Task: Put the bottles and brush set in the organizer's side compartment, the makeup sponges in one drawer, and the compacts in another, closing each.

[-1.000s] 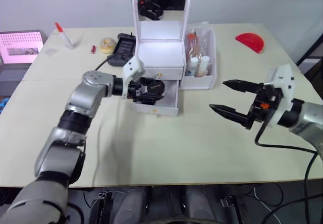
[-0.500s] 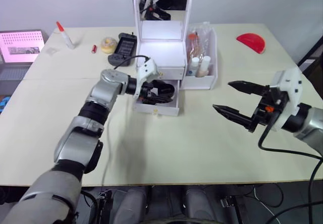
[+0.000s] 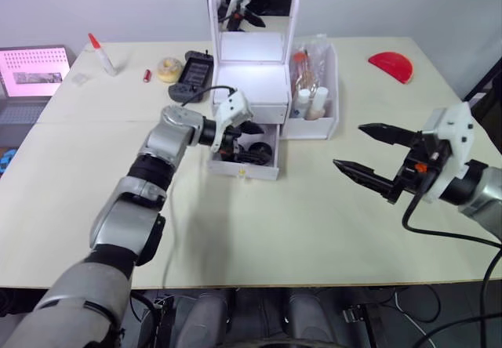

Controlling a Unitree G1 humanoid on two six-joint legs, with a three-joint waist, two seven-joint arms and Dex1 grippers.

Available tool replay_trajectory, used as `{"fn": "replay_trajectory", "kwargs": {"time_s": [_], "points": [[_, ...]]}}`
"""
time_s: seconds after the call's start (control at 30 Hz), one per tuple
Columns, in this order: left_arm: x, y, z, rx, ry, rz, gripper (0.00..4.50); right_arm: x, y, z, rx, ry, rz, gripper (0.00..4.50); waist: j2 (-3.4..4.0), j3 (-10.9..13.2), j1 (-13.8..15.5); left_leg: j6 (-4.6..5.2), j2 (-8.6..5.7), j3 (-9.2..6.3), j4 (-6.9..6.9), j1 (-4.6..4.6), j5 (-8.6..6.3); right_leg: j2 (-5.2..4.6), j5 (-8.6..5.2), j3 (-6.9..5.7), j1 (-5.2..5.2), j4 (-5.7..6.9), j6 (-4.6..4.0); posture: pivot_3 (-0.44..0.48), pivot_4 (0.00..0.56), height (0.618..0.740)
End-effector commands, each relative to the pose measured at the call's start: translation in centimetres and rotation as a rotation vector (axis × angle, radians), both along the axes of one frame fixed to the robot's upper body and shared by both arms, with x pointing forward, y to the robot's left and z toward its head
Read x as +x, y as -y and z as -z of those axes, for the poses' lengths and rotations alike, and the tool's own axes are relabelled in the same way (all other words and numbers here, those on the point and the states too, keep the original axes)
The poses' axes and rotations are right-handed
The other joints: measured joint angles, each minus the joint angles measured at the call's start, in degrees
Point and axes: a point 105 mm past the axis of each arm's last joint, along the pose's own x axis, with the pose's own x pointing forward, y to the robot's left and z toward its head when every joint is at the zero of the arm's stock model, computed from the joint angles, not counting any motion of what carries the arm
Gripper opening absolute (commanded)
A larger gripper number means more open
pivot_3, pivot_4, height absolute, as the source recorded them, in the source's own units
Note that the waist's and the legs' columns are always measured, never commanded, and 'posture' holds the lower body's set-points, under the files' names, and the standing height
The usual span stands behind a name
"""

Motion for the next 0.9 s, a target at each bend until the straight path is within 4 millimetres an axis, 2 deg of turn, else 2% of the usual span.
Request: {"fn": "replay_trajectory", "kwargs": {"time_s": [0.03, 0.1, 0.2, 0.23, 0.3, 0.33, 0.4, 0.43, 0.53, 0.6, 0.9], "points": [[-0.1, -0.3, -3.0, -0.081, 0.053, 0.016, 4.44, -0.3, -0.4, -0.9, 0.001, 0.046, -0.018, 4.50, -0.01, 0.00, -0.01, 0.00, 0.00, 0.00, 0.00, 0.00, 0.00, 0.00, 0.00, 0.00, 0.00, 0.00, 0.00, 0.000, 0.150, 0.738], [-0.9, -0.7, -4.4, -0.144, 0.036, 0.058, 4.44, -0.2, -0.5, -0.8, 0.001, 0.044, -0.019, 4.50, -0.01, 0.01, -0.10, 0.00, 0.00, 0.00, 0.01, 0.00, 0.00, 0.00, 0.00, 0.00, -0.01, 0.02, 0.00, 0.000, 0.150, 0.738], [-3.1, -2.1, -5.1, -0.174, -0.016, 0.142, 3.60, -0.3, -0.5, -0.8, 0.002, 0.042, -0.020, 4.50, 0.01, 0.00, -0.47, 0.00, 0.02, 0.00, -0.02, 0.00, 0.00, 0.02, 0.00, 0.01, -0.04, 0.02, 0.00, 0.000, 0.150, 0.738], [-3.5, -2.4, -4.9, -0.167, -0.025, 0.155, 3.18, -0.3, -0.5, -0.8, 0.002, 0.042, -0.020, 4.50, 0.02, -0.01, -0.61, 0.00, 0.03, -0.01, -0.03, 0.00, 0.00, 0.02, 0.00, 0.01, -0.04, 0.02, 0.00, 0.000, 0.150, 0.738], [-4.9, -4.1, -3.5, -0.113, -0.064, 0.168, 1.95, -0.3, -0.4, -0.8, 0.002, 0.041, -0.019, 4.50, 0.04, -0.02, -0.83, 0.00, 0.03, -0.01, -0.03, 0.02, 0.00, 0.03, 0.00, 0.03, -0.03, 0.03, 0.00, 0.000, 0.150, 0.738], [-5.3, -4.8, -2.8, -0.088, -0.083, 0.166, 1.56, -0.3, -0.4, -0.8, 0.001, 0.041, -0.018, 4.50, 0.04, -0.02, -1.14, 0.00, 0.03, -0.01, -0.03, 0.03, 0.00, 0.03, -0.01, 0.04, -0.02, 0.04, 0.00, 0.000, 0.150, 0.738], [-6.0, -6.0, -1.1, -0.019, -0.105, 0.147, 0.44, -0.3, -0.3, -0.9, 0.000, 0.045, -0.014, 4.50, 0.03, -0.02, -1.26, 0.00, 0.04, -0.03, -0.04, 0.04, 0.00, 0.04, -0.01, 0.05, -0.03, 0.06, -0.01, 0.000, 0.150, 0.738], [-6.1, -6.5, -0.4, 0.013, -0.102, 0.136, 0.01, -0.3, -0.2, -0.9, -0.001, 0.046, -0.013, 4.50, 0.03, -0.02, -1.26, -0.01, 0.04, -0.04, -0.03, 0.03, 0.01, 0.05, -0.01, 0.05, -0.03, 0.06, -0.01, 0.000, 0.150, 0.738], [-5.3, -7.5, 1.9, 0.110, -0.067, 0.058, 0.01, -0.2, -0.2, -1.0, -0.004, 0.049, -0.013, 4.50, 0.02, -0.01, -0.53, -0.01, 0.02, -0.06, 0.00, 0.03, 0.01, 0.03, 0.00, 0.03, 0.03, 0.03, -0.01, 0.000, 0.150, 0.738], [-4.4, -7.6, 2.5, 0.135, -0.041, 0.004, 0.01, -0.2, -0.2, -1.1, -0.006, 0.051, -0.014, 4.50, 0.02, -0.01, 0.07, -0.01, 0.00, -0.05, 0.01, 0.03, 0.01, -0.01, 0.00, 0.04, 0.04, 0.02, -0.01, 0.000, 0.150, 0.738], [-0.6, -5.0, 2.4, 0.107, 0.072, -0.151, 0.01, -0.2, -0.2, -1.2, -0.011, 0.051, -0.014, 4.50, 0.00, 0.00, 0.11, -0.01, -0.02, -0.07, 0.04, 0.03, 0.01, -0.04, 0.00, -0.02, 0.07, 0.03, -0.01, 0.000, 0.150, 0.738]]}}
